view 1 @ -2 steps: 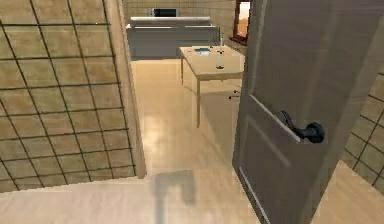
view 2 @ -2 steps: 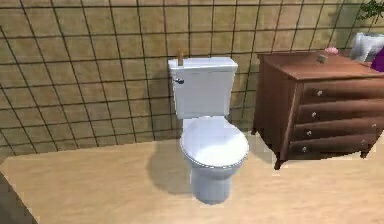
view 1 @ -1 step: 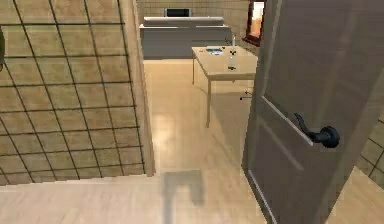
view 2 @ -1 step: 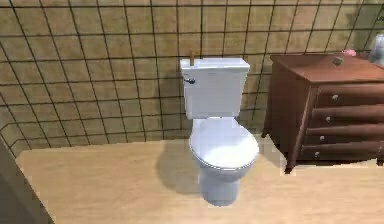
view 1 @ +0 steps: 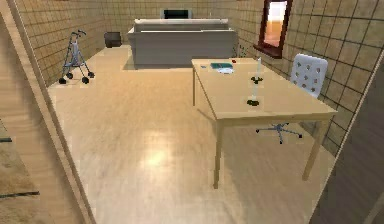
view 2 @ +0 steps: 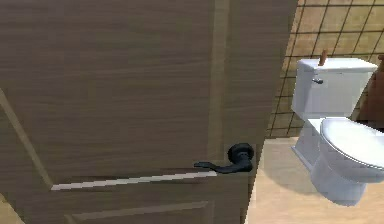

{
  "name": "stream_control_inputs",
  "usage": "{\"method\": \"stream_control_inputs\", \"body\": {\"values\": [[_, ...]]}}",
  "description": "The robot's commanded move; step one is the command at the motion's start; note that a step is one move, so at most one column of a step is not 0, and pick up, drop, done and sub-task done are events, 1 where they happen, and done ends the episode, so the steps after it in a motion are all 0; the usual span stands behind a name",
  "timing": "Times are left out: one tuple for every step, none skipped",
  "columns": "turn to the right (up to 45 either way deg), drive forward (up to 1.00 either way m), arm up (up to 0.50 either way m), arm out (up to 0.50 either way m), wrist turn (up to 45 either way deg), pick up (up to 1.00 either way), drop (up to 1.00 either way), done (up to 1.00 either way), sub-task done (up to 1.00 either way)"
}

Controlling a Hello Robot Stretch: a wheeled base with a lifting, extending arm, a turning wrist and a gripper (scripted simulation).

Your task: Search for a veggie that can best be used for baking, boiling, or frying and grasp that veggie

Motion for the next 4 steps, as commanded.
{"method": "stream_control_inputs", "body": {"values": [[-3.0, 0.00, 0.00, 0.00, 0.0, 0.00, 0.00, 0.00, 0.00], [-45.0, 0.00, 0.00, 0.00, 0.0, 0.00, 0.00, 0.00, 0.00], [-45.0, 0.00, 0.00, 0.00, 0.0, 0.00, 0.00, 0.00, 0.00], [-9.0, 0.00, 0.00, 0.00, 0.0, 0.00, 0.00, 0.00, 0.00]]}}
